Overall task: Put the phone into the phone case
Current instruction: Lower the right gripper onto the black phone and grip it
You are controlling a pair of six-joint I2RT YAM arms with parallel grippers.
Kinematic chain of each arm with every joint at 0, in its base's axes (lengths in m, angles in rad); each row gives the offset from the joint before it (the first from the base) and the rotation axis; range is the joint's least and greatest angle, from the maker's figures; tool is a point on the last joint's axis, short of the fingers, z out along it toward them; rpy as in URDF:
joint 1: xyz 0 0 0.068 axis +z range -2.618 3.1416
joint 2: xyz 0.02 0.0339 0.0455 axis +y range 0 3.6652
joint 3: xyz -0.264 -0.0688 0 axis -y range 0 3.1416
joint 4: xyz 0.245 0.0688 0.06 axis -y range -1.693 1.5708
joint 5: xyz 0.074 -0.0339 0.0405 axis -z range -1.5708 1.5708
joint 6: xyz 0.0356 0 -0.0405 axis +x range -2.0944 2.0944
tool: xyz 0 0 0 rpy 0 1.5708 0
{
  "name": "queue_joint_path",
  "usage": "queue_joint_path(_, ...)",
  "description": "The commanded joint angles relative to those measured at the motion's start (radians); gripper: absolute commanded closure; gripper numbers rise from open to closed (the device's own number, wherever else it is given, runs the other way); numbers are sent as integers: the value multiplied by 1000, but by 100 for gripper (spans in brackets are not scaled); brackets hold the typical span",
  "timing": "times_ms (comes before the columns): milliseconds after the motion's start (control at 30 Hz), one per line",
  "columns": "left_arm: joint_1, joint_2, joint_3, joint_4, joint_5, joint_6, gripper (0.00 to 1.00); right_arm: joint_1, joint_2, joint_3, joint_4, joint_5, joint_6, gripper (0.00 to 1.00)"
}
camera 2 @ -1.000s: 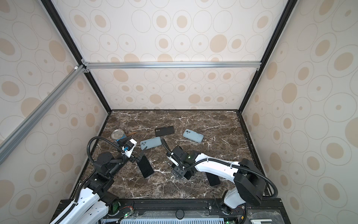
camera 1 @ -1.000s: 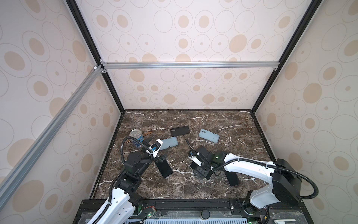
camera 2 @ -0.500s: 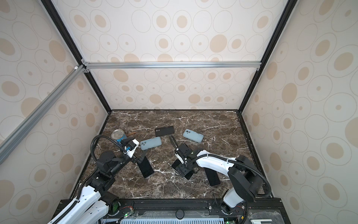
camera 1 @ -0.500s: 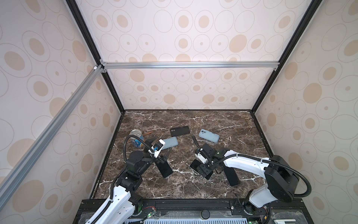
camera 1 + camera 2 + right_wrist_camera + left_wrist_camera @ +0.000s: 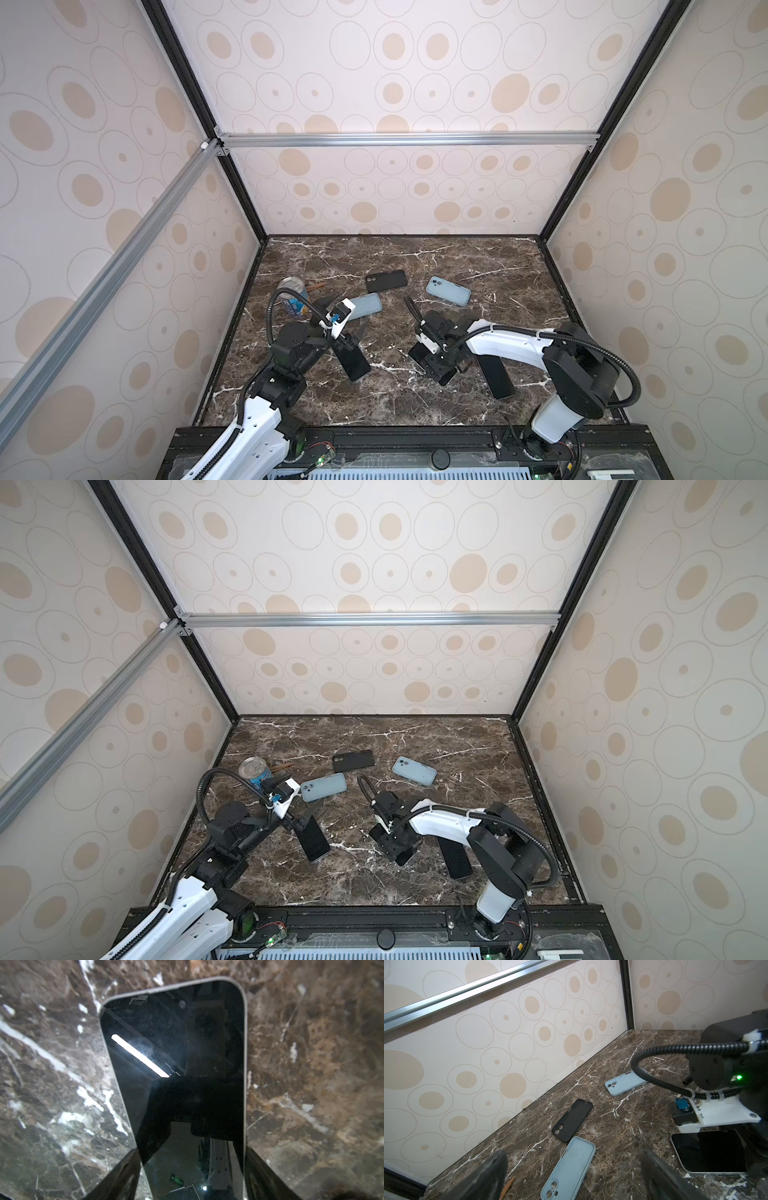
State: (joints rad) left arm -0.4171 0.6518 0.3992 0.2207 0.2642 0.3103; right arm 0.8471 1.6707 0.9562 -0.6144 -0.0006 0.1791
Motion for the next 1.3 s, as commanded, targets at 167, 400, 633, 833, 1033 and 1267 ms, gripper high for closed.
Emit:
queue_joint_path(167, -5, -1, 46, 10, -17, -7, 1, 52, 101, 19, -9, 1, 16, 37)
queue_joint_path(400, -5, -7, 47, 12, -28, -13, 0, 52, 102, 23, -20, 31, 17, 30)
queue_joint_path(633, -5, -8, 46, 14, -33, -14, 0, 52, 133, 34, -40, 59, 37, 16)
queue_joint_path(833, -5, -7, 44, 20, -31, -19, 0, 54, 137, 44, -59, 65, 38, 10)
queue_joint_path(1033, -5, -13, 46, 20, -39, -22, 1, 54, 125, 38, -47, 48, 35, 23)
queue_joint_path(1267, -5, -18, 46, 30, -40, -39, 0, 53, 43, 13, -15, 77, 43, 38)
